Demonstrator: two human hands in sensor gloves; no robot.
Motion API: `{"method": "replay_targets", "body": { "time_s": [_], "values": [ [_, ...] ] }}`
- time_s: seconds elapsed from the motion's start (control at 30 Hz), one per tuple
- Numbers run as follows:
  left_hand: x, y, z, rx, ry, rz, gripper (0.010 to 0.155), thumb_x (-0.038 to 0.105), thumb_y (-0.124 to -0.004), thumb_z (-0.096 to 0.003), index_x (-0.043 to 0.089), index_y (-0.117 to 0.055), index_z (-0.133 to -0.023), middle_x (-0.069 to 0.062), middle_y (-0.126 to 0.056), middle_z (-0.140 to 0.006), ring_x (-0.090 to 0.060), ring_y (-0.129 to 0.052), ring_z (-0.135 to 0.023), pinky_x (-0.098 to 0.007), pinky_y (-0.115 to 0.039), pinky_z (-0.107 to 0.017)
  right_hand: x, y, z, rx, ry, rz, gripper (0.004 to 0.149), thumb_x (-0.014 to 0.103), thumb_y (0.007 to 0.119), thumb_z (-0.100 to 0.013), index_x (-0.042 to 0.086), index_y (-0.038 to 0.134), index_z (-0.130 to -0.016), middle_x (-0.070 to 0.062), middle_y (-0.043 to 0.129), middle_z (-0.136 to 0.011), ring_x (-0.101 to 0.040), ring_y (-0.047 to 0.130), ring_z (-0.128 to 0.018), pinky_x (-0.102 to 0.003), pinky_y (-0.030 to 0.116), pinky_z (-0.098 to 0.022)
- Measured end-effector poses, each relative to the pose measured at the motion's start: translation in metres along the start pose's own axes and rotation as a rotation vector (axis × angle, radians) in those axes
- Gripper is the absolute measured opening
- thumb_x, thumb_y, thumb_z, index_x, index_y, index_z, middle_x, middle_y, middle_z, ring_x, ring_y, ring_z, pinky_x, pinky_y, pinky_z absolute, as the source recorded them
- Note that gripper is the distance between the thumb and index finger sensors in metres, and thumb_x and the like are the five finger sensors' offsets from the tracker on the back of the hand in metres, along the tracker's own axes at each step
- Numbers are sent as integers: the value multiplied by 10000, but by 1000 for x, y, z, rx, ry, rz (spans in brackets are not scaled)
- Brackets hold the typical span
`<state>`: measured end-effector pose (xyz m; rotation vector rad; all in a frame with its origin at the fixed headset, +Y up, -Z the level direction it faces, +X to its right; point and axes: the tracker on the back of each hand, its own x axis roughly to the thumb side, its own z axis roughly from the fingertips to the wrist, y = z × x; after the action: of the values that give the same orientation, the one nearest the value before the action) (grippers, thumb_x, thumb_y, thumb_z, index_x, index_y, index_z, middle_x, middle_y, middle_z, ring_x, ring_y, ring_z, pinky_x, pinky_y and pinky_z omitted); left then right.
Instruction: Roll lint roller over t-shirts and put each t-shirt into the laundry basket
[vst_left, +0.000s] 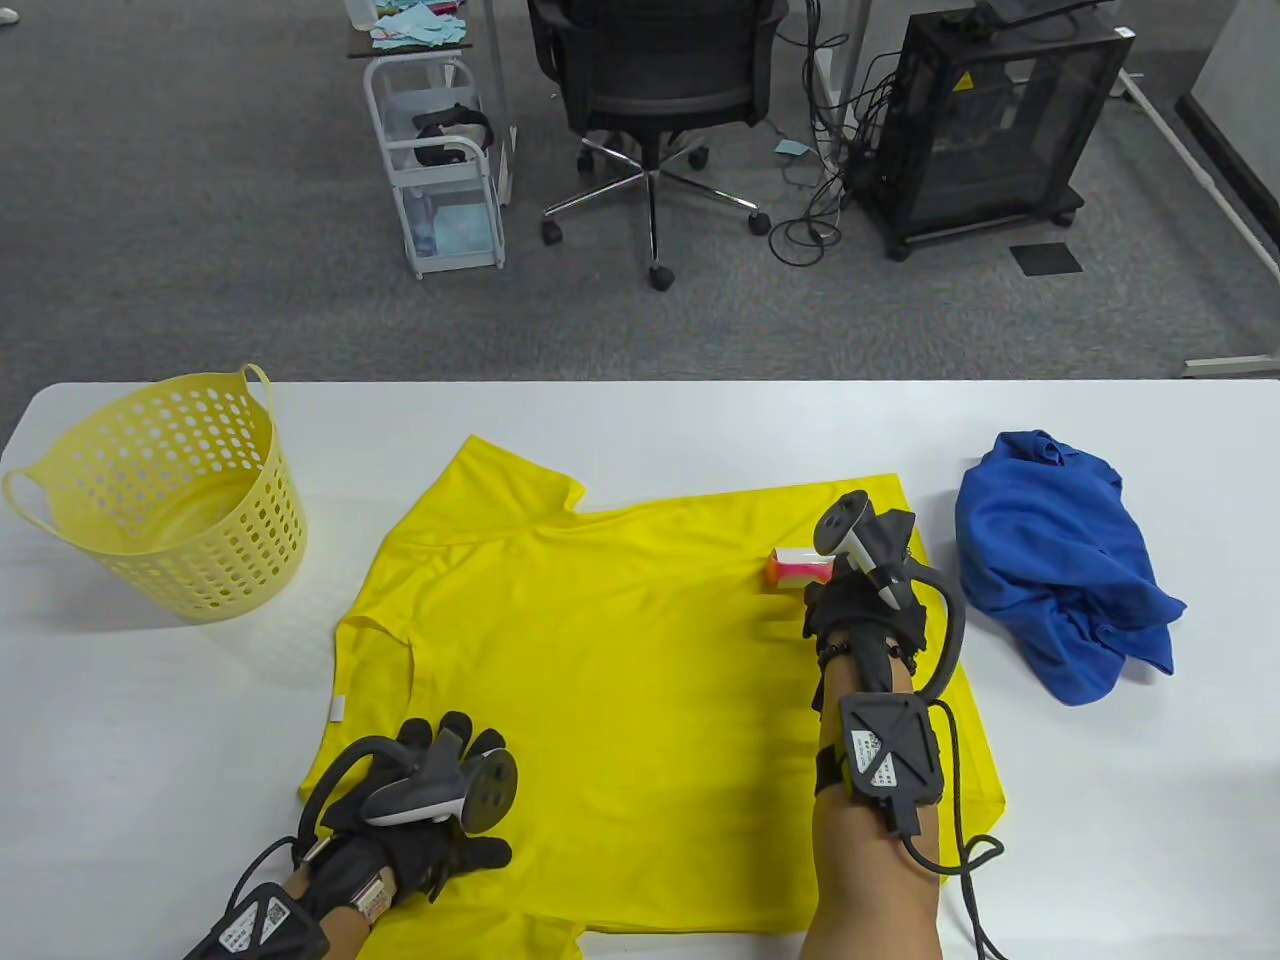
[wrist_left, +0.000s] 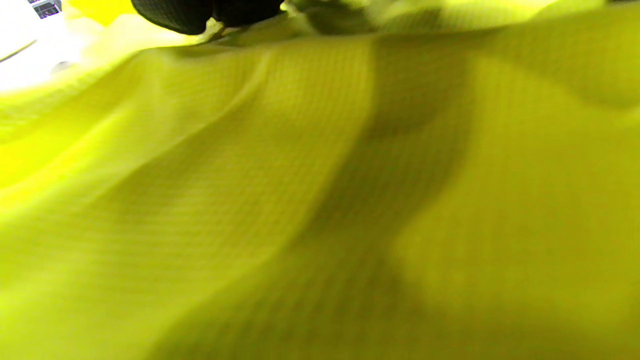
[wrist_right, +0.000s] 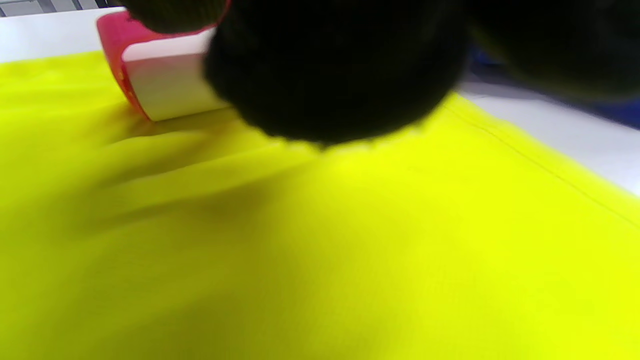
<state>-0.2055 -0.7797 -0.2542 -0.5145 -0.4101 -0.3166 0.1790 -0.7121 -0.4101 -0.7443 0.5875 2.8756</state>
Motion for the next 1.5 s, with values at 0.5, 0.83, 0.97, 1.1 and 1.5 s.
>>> {"method": "replay_targets", "body": {
  "time_s": [0.5, 0.83, 0.97, 1.1, 1.5],
  "values": [
    [0, 1, 0, 0, 7, -5, 988, 784, -542, -336, 213, -217, -1074, -223, -319, -1137, -559, -509, -974, -655, -598, -687, -76, 32, 74, -25, -151, 10, 677, 534, 710, -489, 280, 417, -1043, 1, 972, -469, -83, 1023, -114, -327, 910, -141],
    [1, 1, 0, -4, 18, -15, 984, 781, -534, -333, 214, -214, -1071, -220, -320, -1138, -555, -517, -974, -652, -602, -686, -123, 45, 69, 14, -171, -169, 595, 527, 783, -449, 196, 665, -929, -25, 978, -573, -175, 1075, -294, -423, 896, -334],
    [1, 1, 0, -2, 16, -14, 983, 781, -534, -334, 213, -216, -1071, -223, -320, -1137, -556, -516, -973, -653, -602, -686, -153, 33, 66, -157, -87, -190, 581, 549, 731, -462, 211, 633, -925, 6, 944, -656, -150, 1064, -385, -397, 885, -391],
    [1, 1, 0, -1, 14, -15, 984, 781, -534, -334, 212, -216, -1071, -224, -322, -1136, -557, -518, -971, -653, -601, -686, -194, 26, 67, -240, 82, -310, 579, 558, 712, -471, 182, 649, -907, -34, 932, -685, -192, 1056, -428, -432, 866, -427],
    [2, 0, 0, 3, 15, -14, 982, 782, -530, -333, 215, -216, -1071, -222, -322, -1136, -554, -517, -972, -651, -600, -687, -230, 49, 42, -80, 345, -278, 599, 555, 633, -496, 181, 570, -960, -176, 464, -1091, -450, 574, -974, -717, 358, -706]
  ]
}}
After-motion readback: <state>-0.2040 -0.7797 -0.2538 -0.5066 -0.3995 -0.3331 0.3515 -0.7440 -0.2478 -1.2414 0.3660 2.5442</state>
